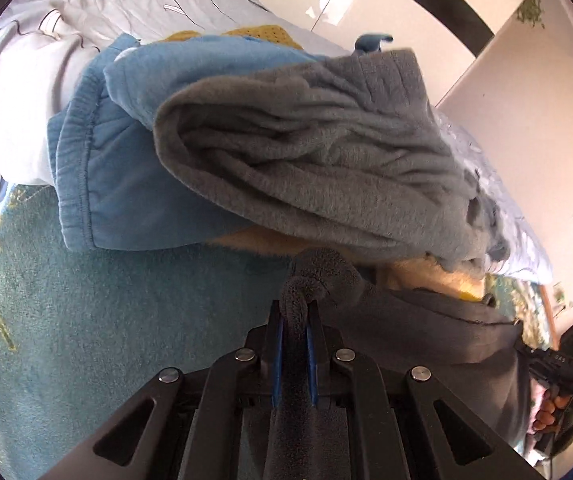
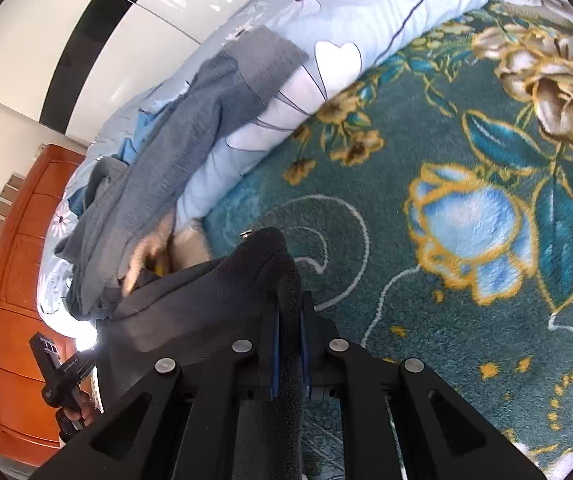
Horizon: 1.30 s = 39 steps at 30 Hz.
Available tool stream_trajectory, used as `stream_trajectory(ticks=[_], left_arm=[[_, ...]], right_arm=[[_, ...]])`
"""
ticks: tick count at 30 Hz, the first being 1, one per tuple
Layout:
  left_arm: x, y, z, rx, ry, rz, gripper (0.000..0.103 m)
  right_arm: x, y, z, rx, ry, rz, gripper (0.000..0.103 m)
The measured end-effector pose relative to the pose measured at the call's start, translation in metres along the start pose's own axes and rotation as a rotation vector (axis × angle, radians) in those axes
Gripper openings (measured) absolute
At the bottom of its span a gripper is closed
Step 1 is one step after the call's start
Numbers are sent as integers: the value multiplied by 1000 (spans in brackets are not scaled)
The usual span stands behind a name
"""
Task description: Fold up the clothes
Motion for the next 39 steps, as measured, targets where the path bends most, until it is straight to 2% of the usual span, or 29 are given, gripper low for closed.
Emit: stream_trajectory(ticks=[4,7,8,10,11,12,13,14,17,19,20,24,25,29,34,37,39], left_arm=[[6,-17,12,34,79,55,11],[9,-14,13,77,121,91,17],[9,-11,12,89,129,100,21],[9,-2,9,117,126,100,40],[9,3,7,132,125,100,44],[11,10,3,147,110,99,51],[12,17,-1,162,93,97,59],[15,24,-4,172,78,93,63],[28,50,-9,211,45,66,70],[40,56,-2,219,48,58,78],[50,57,1,218,51,60,79],[93,64,22,222,97,96,80],[102,66,26,249,124,98,80],[136,67,40,350,241,112,82],[151,54,34,431,320,138,88],[148,42,17,457,307,153,89],[143,31,6,461,298,158,89]], right_arm=[[5,-8,-6,-2,-19,28,9],[5,-3,-2,-5,-4,52,9],[5,0,1,-11,2,58,12],[5,8,5,-7,6,52,13],[6,13,6,-11,8,45,20],[7,18,7,-15,9,38,33],[7,24,8,-19,11,31,40],[11,31,8,-30,14,21,49],[28,49,4,-60,11,7,53],[47,58,-5,-78,-4,13,58],[58,60,-8,-99,-16,16,61],[102,66,-21,-205,-78,30,61],[112,65,-24,-228,-91,37,62],[143,60,-37,-232,-132,59,62],[134,55,-35,-350,-222,15,62],[128,42,-21,-407,-234,27,62],[124,33,-12,-406,-218,36,62]])
Point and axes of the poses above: each gripper's, at about its wrist camera, not at the fingertips, and y roughly against the way its jaws point, z to its left, x to its underside, the point moved 8 cm from there along -y, roughly the way its jaws point, and after that the axes turned 6 degrees about z, right-handed, at the moved point
